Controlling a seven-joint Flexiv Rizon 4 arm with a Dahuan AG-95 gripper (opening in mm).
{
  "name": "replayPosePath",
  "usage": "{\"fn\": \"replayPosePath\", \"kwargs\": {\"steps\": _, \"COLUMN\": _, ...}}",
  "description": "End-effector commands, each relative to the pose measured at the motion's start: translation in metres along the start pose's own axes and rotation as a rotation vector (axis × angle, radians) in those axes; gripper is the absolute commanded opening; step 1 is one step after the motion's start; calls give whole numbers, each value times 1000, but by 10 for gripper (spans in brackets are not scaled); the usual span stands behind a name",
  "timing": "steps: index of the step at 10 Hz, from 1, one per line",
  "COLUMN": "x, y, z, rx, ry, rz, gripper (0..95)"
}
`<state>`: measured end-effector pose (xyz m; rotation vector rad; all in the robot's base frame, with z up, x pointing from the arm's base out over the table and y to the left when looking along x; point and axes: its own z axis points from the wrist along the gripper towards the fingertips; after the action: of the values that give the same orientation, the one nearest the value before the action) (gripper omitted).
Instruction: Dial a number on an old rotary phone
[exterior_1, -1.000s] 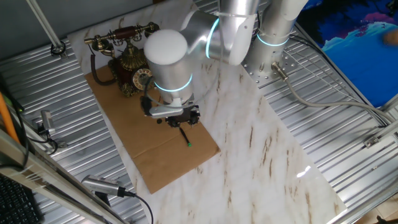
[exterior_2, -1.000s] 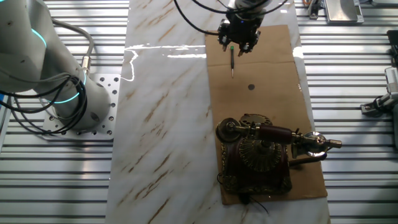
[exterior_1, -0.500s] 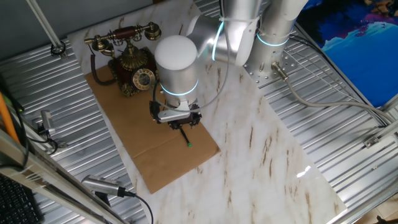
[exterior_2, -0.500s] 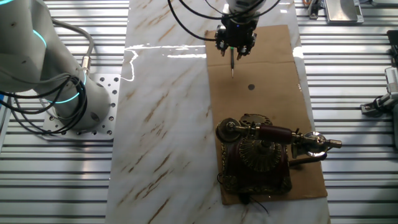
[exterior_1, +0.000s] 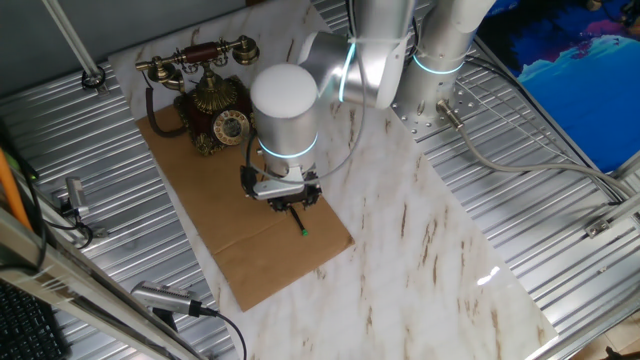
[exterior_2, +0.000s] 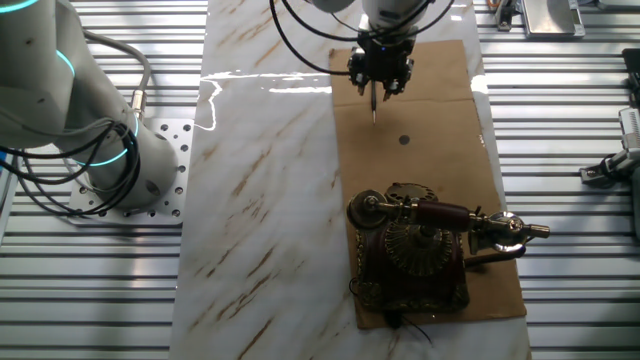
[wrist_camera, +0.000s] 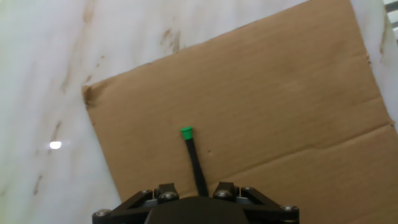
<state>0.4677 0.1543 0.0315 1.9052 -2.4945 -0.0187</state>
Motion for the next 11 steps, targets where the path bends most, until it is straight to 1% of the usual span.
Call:
{"fn": "replayPosePath", "kwargs": {"steps": 1, "x": -2, "y": -3, "z": 5, "rx": 6, "ry": 4, "rz": 0, "gripper": 380}}
{"fn": "replayPosePath", "kwargs": {"steps": 4, "x": -4, "y": -4, "z": 10, "rx": 12, "ry": 6, "rz": -10, "gripper": 380}}
{"fn": "replayPosePath", "kwargs": {"steps": 5, "x": -4, "y": -5, "z": 12, "rx": 18, "ry": 2, "rz": -16, "gripper": 380}}
{"fn": "replayPosePath", "kwargs": {"steps": 7, "x": -3, "y": -5, "z": 13, "rx": 34, "ry": -16, "rz": -36, "gripper": 380}}
{"fn": "replayPosePath", "kwargs": {"steps": 9, "x": -2, "y": -3, "z": 13, "rx": 50, "ry": -22, "rz": -47, "gripper": 380}}
{"fn": "replayPosePath", "kwargs": {"steps": 11, "x": -1, "y": -2, "z": 16, "rx": 56, "ry": -27, "rz": -47, "gripper": 380}}
